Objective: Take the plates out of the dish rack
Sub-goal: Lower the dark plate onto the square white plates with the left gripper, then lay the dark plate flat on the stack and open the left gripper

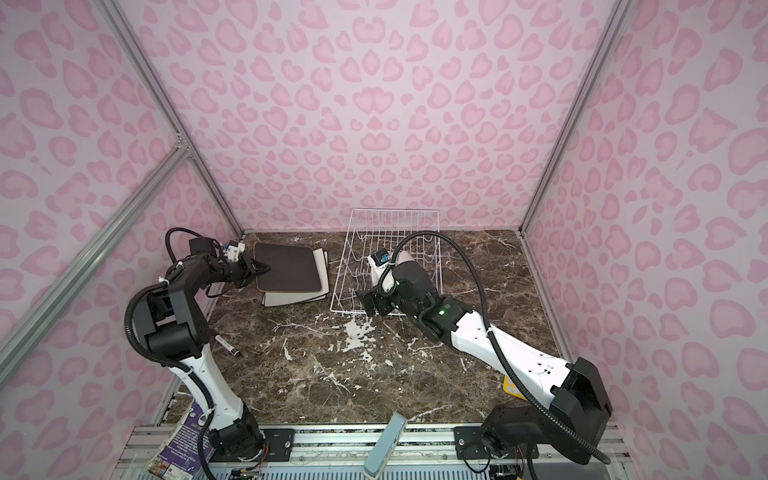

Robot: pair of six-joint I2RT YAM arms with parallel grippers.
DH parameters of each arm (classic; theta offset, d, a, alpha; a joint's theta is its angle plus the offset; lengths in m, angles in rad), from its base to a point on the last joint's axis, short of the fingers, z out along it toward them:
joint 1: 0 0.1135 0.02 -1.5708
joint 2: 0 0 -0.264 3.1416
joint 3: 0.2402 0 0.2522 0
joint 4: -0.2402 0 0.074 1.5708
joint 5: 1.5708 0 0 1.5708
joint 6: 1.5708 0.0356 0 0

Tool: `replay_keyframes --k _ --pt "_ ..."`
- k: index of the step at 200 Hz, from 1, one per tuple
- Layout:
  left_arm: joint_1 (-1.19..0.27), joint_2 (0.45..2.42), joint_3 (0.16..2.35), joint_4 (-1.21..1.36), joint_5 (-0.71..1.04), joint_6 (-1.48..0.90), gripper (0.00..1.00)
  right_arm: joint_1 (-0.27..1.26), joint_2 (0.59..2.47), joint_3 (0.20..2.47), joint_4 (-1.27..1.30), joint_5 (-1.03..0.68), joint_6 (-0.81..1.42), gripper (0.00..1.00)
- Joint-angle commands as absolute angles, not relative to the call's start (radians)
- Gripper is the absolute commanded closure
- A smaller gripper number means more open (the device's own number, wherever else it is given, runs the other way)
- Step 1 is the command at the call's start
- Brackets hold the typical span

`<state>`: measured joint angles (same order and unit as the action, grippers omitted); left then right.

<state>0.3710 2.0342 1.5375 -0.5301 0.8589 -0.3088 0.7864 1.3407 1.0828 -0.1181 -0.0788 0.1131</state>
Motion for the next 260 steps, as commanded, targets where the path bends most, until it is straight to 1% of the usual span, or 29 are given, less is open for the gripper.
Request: replay_keyframes --k 1,131,153,196,221,239,260 --pt "0.373 2.039 1.555 -0.522 0.925 -0.28 0.96 0.791 1.338 1.072 -0.099 -0.075 0.126 0.01" --pt "0.374 2.111 1.624 -0.679 0.767 -0.203 0.96 0.806 1.328 1.053 -0.102 -0.064 0.125 0.01" --pt "0.374 2.121 1.629 -0.693 0.748 -0.198 0.93 0.807 1.326 1.047 -0.101 -0.063 0.124 0.01" --pt "0.374 2.129 1.635 -0.712 0.709 -0.188 0.84 0.807 1.328 1.039 -0.093 -0.062 0.124 0.01" --pt "0.374 2.137 1.639 -0.72 0.705 -0.186 0.81 0.807 1.339 1.045 -0.091 -0.061 0.123 0.01" --pt "0.374 2.141 1.639 -0.725 0.695 -0.19 0.76 0.807 1.344 1.047 -0.089 -0.066 0.121 0.01" --pt "0.374 2.136 1.643 -0.731 0.692 -0.186 0.74 0.807 1.349 1.048 -0.091 -0.062 0.117 0.01"
